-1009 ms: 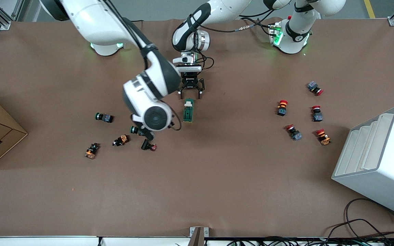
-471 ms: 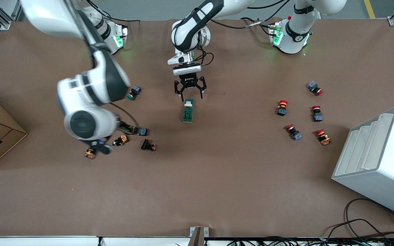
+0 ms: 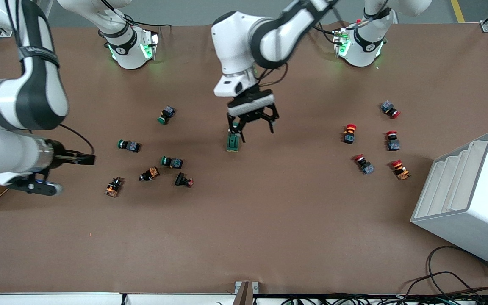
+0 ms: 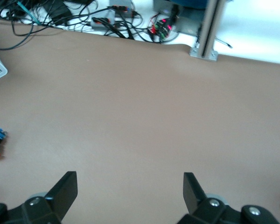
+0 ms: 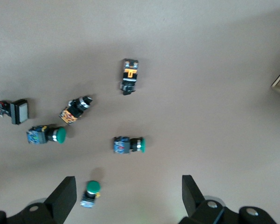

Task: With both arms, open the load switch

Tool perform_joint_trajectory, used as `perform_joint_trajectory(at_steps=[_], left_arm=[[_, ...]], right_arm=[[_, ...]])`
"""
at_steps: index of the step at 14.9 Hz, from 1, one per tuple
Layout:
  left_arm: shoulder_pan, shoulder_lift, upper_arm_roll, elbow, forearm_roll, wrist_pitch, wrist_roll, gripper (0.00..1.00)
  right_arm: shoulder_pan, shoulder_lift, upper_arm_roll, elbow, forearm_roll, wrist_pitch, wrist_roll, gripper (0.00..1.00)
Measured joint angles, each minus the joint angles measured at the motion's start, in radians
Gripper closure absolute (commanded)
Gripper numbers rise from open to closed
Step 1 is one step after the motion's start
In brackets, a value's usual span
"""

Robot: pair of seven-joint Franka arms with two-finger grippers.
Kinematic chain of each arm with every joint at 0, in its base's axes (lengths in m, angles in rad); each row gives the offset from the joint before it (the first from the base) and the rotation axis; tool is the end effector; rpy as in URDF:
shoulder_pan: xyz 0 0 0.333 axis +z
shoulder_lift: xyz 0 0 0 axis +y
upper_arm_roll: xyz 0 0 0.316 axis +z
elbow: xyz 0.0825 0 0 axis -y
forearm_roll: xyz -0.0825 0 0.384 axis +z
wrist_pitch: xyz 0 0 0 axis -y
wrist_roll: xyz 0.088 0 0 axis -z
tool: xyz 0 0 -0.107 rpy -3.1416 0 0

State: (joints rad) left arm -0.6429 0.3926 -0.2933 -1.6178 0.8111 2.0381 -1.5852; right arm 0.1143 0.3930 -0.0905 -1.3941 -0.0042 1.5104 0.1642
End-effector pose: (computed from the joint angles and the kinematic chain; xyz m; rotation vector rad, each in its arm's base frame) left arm 0.4527 -0.5055 0.4211 -2.8322 -0.4480 -0.8980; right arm 0.6448 0.0239 0.4654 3.0413 -0.2102 -0.4145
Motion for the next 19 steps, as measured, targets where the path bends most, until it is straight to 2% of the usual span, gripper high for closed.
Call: perform_joint_trajectory(at_steps=[2, 5, 7, 10, 15, 19], left_arm=[[0.093, -0.042, 0.001, 0.042, -0.102, -0.001, 0.105, 0.0], [0.255, -0.112, 0.002, 0.098, -0.287, -0.014, 0.292, 0.0], [0.345, -0.143, 0.004, 0.145, -0.384, -0.081, 0.399, 0.0], [0.449, -0.153, 0.006, 0.213, -0.474, -0.198, 0.534, 0.0], [0.69, -0.191, 0.009, 0.247, -0.6, -0.288, 0.855, 0.0], [0.731, -0.266, 0.081, 0.25, -0.687, -0.404, 1.117, 0.0]], right_arm=[[-0.013, -0.016, -0.023, 0.01, 0.0, 0.006, -0.107, 0.0], [-0.067, -0.026, -0.026, 0.051, 0.0, 0.009, -0.203, 0.0], [-0.089, -0.027, -0.027, 0.077, -0.01, 0.008, -0.239, 0.0], [-0.092, -0.028, -0.01, 0.131, -0.052, -0.026, -0.252, 0.0], [-0.094, -0.034, 0.012, 0.177, -0.052, -0.062, -0.252, 0.0], [-0.109, -0.046, 0.014, 0.178, -0.003, -0.113, -0.203, 0.0]])
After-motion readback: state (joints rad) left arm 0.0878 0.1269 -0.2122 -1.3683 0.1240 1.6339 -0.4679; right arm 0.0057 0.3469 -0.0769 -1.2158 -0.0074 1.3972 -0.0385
